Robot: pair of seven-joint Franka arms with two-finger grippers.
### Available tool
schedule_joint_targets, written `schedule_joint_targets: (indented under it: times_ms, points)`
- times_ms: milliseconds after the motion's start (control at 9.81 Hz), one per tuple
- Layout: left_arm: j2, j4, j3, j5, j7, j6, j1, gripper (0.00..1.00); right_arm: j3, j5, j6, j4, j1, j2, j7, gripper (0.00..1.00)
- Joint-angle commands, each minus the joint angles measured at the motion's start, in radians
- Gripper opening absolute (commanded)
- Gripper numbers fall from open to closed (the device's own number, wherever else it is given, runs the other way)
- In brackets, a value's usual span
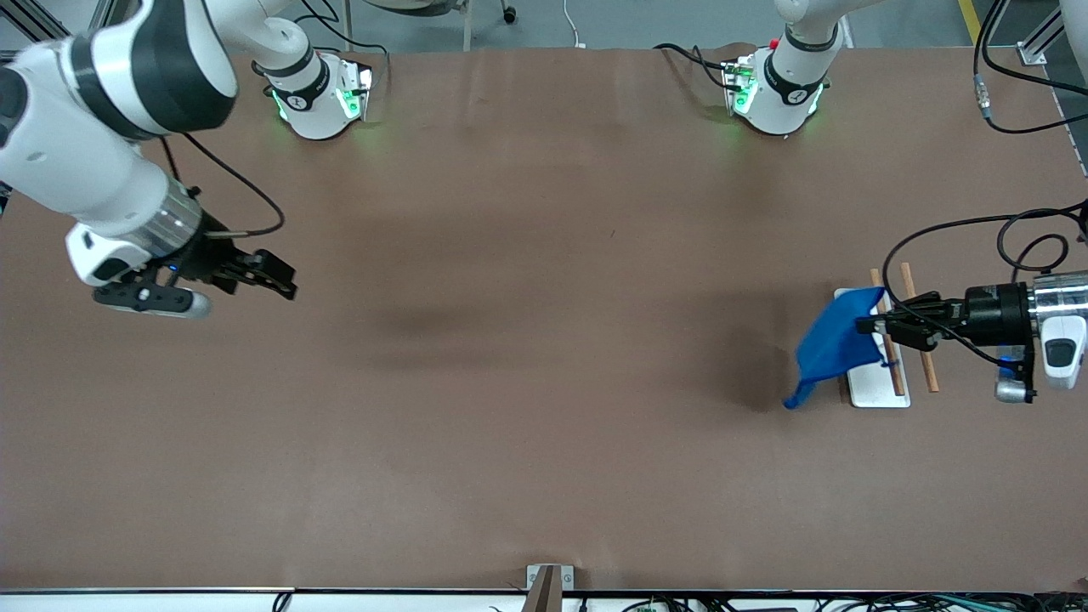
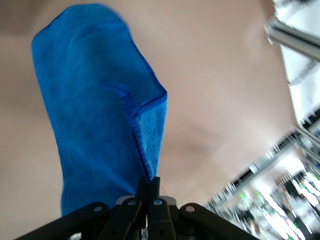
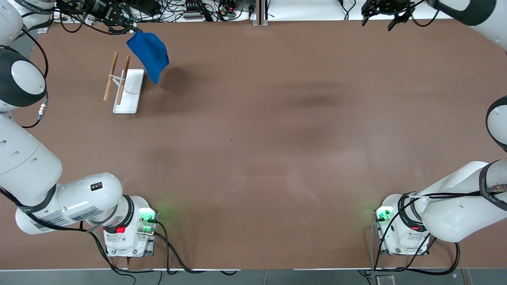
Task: Right arm passes towel to left arm to hang
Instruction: 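Drape the towel over the wooden dowels with the left gripper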
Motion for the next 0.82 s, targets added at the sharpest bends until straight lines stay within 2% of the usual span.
schedule_joint_targets:
  times_ms: [0,204,510,713]
  points:
    - [-0.004,-0.034,0.0,0.112,-0.038,0.033,0.025,0.0,-0.039,-0.039,-0.16,0.112,-0.035,-0.016,-0.017,1.0]
    - [-0.02,-0.031,-0.003,0.178,-0.095,0.023,0.051,0.0,-0.098,-0.042,-0.285,0.174,-0.066,-0.019,-0.174,1.0]
    - [-0.056,-0.007,-0.026,0.296,-0.224,-0.013,0.043,0.0,-0.163,-0.044,-0.432,0.259,-0.068,-0.019,-0.202,1.0]
    - [-0.058,0.045,-0.037,0.359,-0.232,-0.043,0.036,0.0,-0.171,-0.042,-0.457,0.31,-0.066,-0.018,-0.199,1.0]
